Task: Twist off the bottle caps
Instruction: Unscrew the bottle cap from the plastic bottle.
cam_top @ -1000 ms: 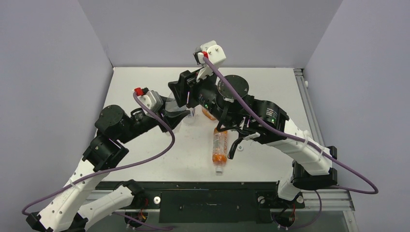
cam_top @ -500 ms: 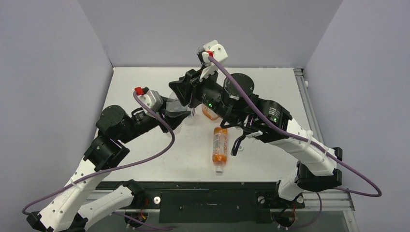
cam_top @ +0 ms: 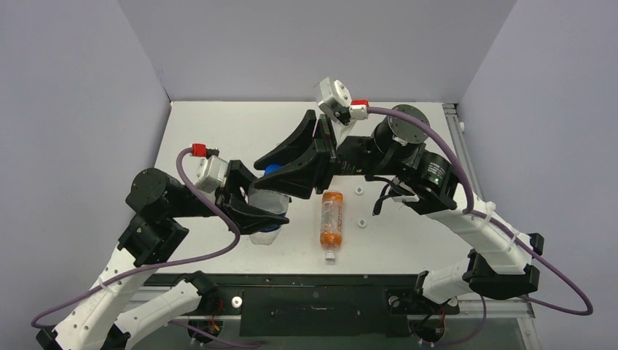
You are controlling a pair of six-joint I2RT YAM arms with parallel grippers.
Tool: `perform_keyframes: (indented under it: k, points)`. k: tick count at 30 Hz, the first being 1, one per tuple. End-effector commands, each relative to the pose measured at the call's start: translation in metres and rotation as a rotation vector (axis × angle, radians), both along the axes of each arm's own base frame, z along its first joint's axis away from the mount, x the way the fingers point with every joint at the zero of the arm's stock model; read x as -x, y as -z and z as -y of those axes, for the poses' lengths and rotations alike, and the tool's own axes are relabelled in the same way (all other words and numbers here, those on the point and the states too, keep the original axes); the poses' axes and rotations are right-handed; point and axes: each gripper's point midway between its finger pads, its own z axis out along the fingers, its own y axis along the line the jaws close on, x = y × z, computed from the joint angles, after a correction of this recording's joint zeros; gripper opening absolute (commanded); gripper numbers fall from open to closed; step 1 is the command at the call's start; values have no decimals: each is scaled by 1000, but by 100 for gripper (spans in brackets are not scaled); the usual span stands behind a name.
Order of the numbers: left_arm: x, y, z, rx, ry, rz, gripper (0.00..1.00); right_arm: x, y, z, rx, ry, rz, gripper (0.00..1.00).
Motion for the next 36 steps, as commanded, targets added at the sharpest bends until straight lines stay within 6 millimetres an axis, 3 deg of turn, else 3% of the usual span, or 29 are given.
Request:
perform_keyframes:
  k: [1, 4, 5, 6, 7, 8, 9, 11, 12, 14, 16, 17, 18, 19, 20, 23, 29, 33, 36]
  points:
    - [18, -20, -9, 41, 49, 42, 0, 65, -42, 41, -122, -309, 98, 0]
    - [17, -18, -9, 38, 40, 47, 0, 56, -41, 40, -109, -255, 103, 0]
    - [16, -17, -9, 36, 36, 47, 0, 44, -40, 38, -95, -179, 100, 6]
    - [13, -17, -9, 38, 20, 55, 0, 37, -39, 37, -88, -134, 93, 33]
    - [10, -15, -9, 37, 8, 57, 0, 20, -40, 37, -86, -24, 76, 45]
    - [4, -14, -8, 37, -23, 69, 0, 10, -38, 36, -84, 34, 61, 67]
    - [-1, -12, -8, 35, -48, 86, 0, -5, -44, 42, -111, 132, 40, 74]
    - [-19, -7, -7, 30, -136, 102, 0, -31, -49, 50, -150, 301, -6, 77]
    - [-32, -7, -8, 32, -200, 102, 0, -51, -47, 54, -159, 418, -42, 77]
    - [-53, -3, -10, 23, -302, 128, 0, -71, -45, 62, -163, 568, -91, 78]
    - [-72, 0, -13, 12, -398, 149, 0, -80, -40, 64, -138, 668, -108, 79]
    - [-79, 4, -14, -4, -430, 171, 0, -82, -30, 51, -97, 685, -115, 79]
    - [-88, 6, -16, -13, -473, 171, 0, -89, -29, 56, -68, 740, -128, 79]
    - [-96, 8, -18, -26, -512, 181, 0, -95, -17, 41, -20, 758, -132, 79]
    - [-100, 10, -19, -38, -531, 197, 0, -99, -18, 43, -8, 781, -145, 80]
    - [-117, 15, -25, -70, -617, 226, 0, -106, -4, 22, 39, 795, -158, 79]
    - [-127, 19, -33, -87, -685, 221, 0, -122, -1, 21, 47, 893, -179, 52]
    - [-127, 17, -33, -76, -686, 216, 0, -125, 2, 19, 45, 908, -184, 48]
    - [-125, 16, -33, -64, -682, 207, 0, -126, 3, 17, 41, 905, -192, 39]
